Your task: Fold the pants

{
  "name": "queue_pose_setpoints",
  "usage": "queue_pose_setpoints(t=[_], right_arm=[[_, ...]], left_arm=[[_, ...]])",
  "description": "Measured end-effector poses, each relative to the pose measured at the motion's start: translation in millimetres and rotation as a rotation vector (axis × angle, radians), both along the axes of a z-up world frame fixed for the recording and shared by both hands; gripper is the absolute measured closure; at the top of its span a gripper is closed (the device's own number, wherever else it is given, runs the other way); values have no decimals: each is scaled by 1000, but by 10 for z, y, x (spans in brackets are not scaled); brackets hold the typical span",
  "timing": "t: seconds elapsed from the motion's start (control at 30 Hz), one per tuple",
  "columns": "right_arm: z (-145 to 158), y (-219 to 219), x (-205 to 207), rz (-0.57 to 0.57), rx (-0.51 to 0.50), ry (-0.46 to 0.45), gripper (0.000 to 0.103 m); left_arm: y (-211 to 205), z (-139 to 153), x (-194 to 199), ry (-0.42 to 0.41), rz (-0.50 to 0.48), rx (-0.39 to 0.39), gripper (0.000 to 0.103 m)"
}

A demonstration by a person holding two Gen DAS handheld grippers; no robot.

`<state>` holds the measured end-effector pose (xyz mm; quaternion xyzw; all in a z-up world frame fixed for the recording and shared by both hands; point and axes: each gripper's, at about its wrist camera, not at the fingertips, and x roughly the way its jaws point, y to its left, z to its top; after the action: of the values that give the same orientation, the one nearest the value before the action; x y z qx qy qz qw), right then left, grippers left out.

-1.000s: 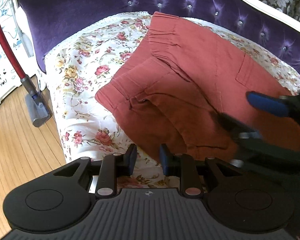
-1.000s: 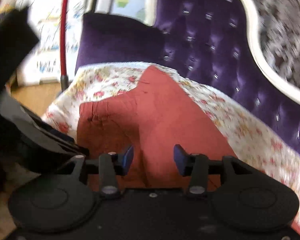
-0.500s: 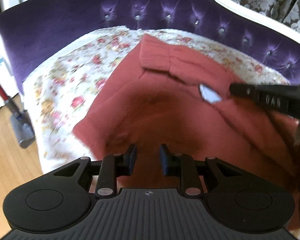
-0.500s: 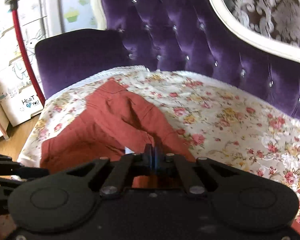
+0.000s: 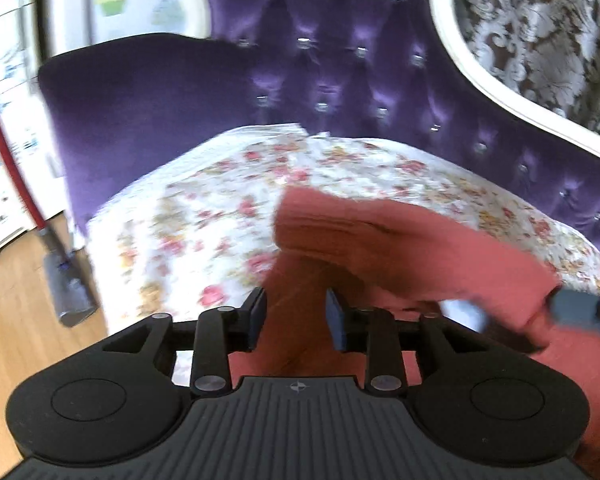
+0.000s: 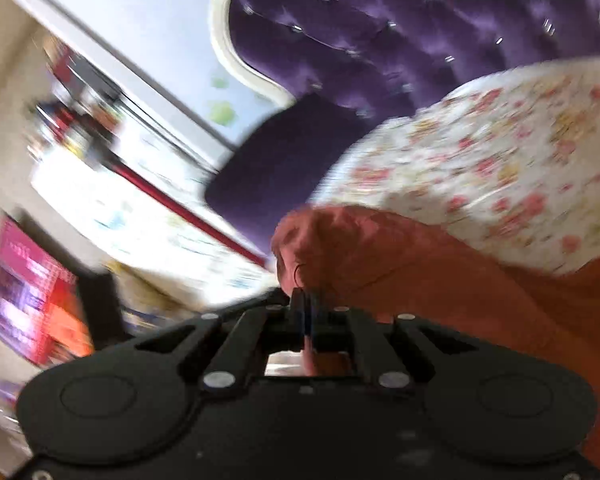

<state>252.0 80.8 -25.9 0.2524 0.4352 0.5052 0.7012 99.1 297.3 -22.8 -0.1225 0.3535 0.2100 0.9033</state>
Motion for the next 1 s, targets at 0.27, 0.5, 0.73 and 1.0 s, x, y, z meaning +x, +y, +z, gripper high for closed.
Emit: queue_pose_setpoints(t=[0.27,0.5,0.73,1.0], right_arm=[[-205,327,-99,-106,-553,-273,58],[79,789,-1026,30,-524,-845,58],[-271,1484,-1512,248,-629,-1234,63],[-639,1773,-1374,335,-756,-1375,95]], left_arm=[[-65,-233,-319,90,-7,-25,70],[-52,-433,-476,136,22,-87,70],[78,-348,-642,125,87,-69,70],[169,-337,-722,124,105,-75,70]])
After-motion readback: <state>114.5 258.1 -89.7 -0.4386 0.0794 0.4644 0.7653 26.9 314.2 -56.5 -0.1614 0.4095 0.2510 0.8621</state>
